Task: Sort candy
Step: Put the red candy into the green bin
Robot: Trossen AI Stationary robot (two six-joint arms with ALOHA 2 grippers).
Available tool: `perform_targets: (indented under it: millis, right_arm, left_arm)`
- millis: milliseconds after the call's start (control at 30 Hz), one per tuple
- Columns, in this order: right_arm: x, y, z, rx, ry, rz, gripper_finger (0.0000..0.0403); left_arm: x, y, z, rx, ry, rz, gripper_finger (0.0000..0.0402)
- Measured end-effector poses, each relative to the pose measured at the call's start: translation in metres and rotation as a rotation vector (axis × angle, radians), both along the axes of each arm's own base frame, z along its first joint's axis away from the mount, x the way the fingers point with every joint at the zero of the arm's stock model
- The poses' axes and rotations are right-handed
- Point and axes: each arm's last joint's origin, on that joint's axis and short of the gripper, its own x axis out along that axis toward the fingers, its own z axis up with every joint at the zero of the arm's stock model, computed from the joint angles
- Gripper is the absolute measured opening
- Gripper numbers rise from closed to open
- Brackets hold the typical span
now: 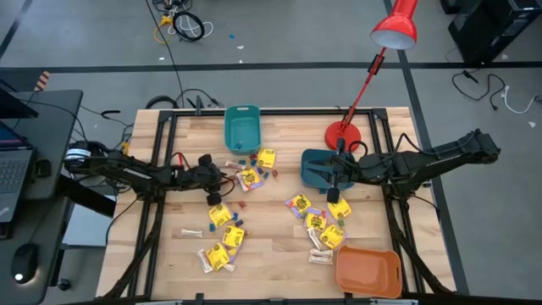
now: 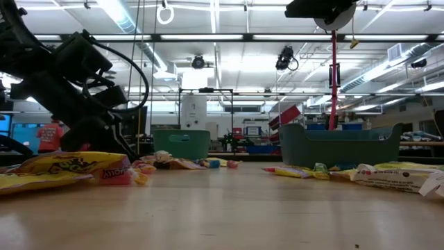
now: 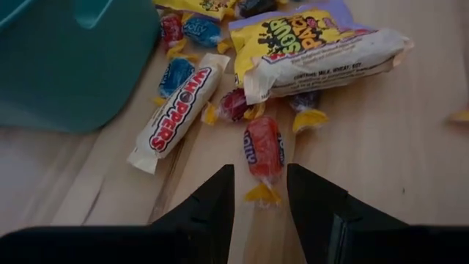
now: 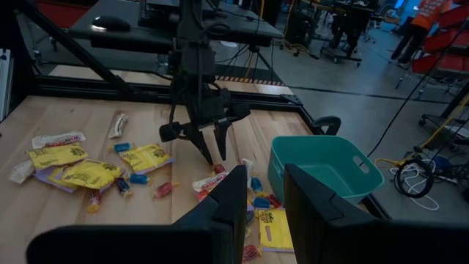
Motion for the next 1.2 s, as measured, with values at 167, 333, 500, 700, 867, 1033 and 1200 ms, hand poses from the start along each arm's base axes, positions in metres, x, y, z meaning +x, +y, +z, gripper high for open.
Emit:
perform_targets:
  millis: [167, 333, 500, 700, 867, 1033, 1200]
  right_arm:
    - [0.0, 0.0, 0.0, 0.0, 0.0, 0.0, 0.0077]
    - [0.0, 0.0, 0.0, 0.0, 0.0, 0.0, 0.0077]
    - [0.0, 0.0, 0.0, 0.0, 0.0, 0.0, 0.0077]
    - [0.0, 0.0, 0.0, 0.0, 0.0, 0.0, 0.0077]
    - [0.0, 0.0, 0.0, -0.001, 0.0, 0.0, 0.0077]
    - [0.0, 0.0, 0.0, -0.001, 0.001, 0.0, 0.0077]
    - [0.0, 0.0, 0.0, -0.002, 0.001, 0.001, 0.0077]
  left_arm:
    - [0.0, 0.0, 0.0, 0.002, -0.018, -0.001, 0.0128]
    - [0.002, 0.0, 0.003, 0.008, -0.057, -0.004, 0.0128]
    - [0.005, 0.0, 0.008, 0.033, -0.103, -0.014, 0.0128]
    - [0.006, 0.001, 0.008, 0.035, -0.109, -0.012, 0.0128]
    - [0.01, 0.001, 0.006, 0.035, -0.136, -0.01, 0.0128]
    - [0.009, 0.001, 0.0, 0.044, -0.093, -0.006, 0.0128]
    - [0.009, 0.001, -0.004, 0.037, -0.073, -0.003, 0.0128]
